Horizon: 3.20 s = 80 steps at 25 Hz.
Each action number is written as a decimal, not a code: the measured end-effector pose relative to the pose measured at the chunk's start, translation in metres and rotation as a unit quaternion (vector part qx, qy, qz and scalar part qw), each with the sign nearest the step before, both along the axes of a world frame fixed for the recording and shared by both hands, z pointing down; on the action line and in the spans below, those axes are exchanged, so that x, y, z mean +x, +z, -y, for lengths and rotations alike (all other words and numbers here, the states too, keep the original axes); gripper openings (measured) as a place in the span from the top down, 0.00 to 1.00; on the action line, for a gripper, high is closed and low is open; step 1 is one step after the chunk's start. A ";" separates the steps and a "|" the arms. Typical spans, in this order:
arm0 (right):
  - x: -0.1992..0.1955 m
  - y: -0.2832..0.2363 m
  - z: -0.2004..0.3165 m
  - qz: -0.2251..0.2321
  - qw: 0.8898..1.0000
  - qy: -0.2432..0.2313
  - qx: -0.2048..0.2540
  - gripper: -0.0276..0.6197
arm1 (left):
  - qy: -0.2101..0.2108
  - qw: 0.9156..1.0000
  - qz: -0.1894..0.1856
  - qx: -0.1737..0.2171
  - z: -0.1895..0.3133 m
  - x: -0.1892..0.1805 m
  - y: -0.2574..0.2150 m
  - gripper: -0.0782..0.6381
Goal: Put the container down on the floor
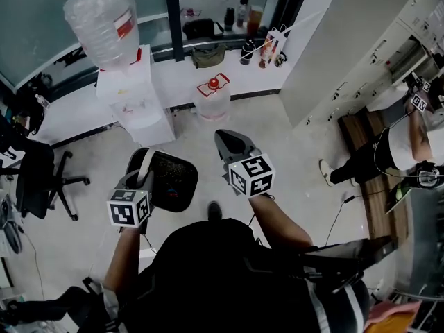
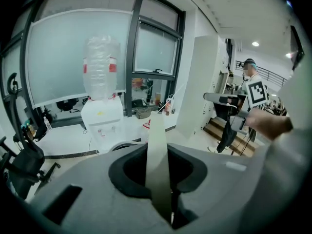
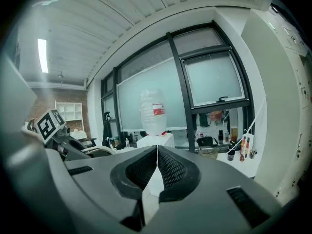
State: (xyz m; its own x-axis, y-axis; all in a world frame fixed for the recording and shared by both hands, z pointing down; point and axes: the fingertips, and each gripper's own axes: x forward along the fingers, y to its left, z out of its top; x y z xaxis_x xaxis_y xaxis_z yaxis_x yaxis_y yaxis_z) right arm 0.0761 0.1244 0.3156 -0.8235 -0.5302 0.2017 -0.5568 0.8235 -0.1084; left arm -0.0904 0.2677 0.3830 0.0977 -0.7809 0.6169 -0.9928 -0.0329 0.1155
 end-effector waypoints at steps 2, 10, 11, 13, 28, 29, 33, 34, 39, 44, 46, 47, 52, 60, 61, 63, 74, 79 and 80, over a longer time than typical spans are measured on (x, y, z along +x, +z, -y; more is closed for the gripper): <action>0.005 0.002 0.015 -0.001 1.000 -0.003 0.000 0.95 | 0.005 1.000 0.003 0.001 0.015 0.005 -0.001 0.79; 0.018 0.011 0.062 -0.004 1.000 -0.011 -0.001 0.95 | 0.002 1.000 0.000 0.002 0.064 0.012 0.002 0.79; 0.019 0.012 0.066 -0.004 1.000 -0.011 -0.001 0.95 | 0.003 1.000 0.002 0.002 0.069 0.014 0.003 0.79; 0.021 0.012 0.073 -0.004 1.000 -0.012 -0.001 0.95 | 0.009 1.000 0.005 -0.001 0.078 0.017 0.004 0.79; -0.019 0.022 0.126 -0.031 0.999 0.013 0.000 0.94 | 0.097 0.995 -0.001 -0.007 0.157 -0.002 0.022 0.79; -0.024 0.021 0.130 -0.032 0.999 0.017 0.001 0.94 | 0.107 0.994 0.000 -0.006 0.164 -0.005 0.022 0.79; -0.045 0.019 0.149 -0.038 0.999 0.026 0.004 0.94 | 0.146 0.989 0.007 -0.003 0.192 -0.014 0.024 0.79; -0.051 0.019 0.153 -0.038 0.999 0.029 0.003 0.94 | 0.155 0.988 0.007 -0.003 0.199 -0.017 0.025 0.79; -0.077 0.018 0.174 -0.046 0.998 0.042 -0.005 0.94 | 0.196 0.980 0.014 -0.003 0.232 -0.032 0.029 0.79; -0.095 0.024 0.197 -0.057 0.996 0.069 -0.012 0.94 | 0.239 0.971 0.013 -0.003 0.263 -0.044 0.034 0.79; -0.102 0.027 0.207 -0.058 0.995 0.076 -0.009 0.94 | 0.252 0.968 0.012 -0.005 0.275 -0.049 0.041 0.79; -0.107 0.030 0.214 -0.060 0.995 0.078 -0.009 0.95 | 0.256 0.967 0.013 -0.005 0.283 -0.053 0.044 0.79; -0.108 0.047 0.238 -0.070 0.991 0.112 -0.037 0.94 | 0.302 0.953 0.013 -0.015 0.313 -0.060 0.058 0.79; -0.099 0.086 0.280 -0.079 0.990 0.107 -0.055 0.94 | 0.324 0.945 0.019 -0.031 0.360 -0.051 0.102 0.79; -0.098 0.092 0.287 -0.077 0.990 0.106 -0.057 0.95 | 0.326 0.945 0.019 -0.031 0.367 -0.050 0.110 0.79; -0.097 0.104 0.301 -0.070 0.990 0.104 -0.060 0.94 | 0.325 0.945 0.019 -0.034 0.380 -0.048 0.127 0.79; -0.098 0.173 0.354 -0.080 0.992 0.070 -0.072 0.94 | 0.312 0.949 0.041 -0.035 0.429 -0.035 0.209 0.79; -0.111 0.204 0.364 -0.075 0.993 0.048 -0.071 0.94 | 0.309 0.949 0.048 -0.041 0.439 -0.032 0.250 0.79; -0.113 0.213 0.364 -0.076 0.993 0.045 -0.075 0.94 | 0.310 0.948 0.051 -0.044 0.441 -0.033 0.261 0.79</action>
State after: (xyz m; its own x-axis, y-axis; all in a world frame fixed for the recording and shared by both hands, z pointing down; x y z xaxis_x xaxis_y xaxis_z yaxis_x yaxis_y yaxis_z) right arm -0.0366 -0.2398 0.5290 -0.7281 -0.5549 0.4025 -0.6467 0.7507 -0.1350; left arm -0.1234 -0.1728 0.6442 0.4579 -0.5372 0.7084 -0.7919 -0.6086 0.0503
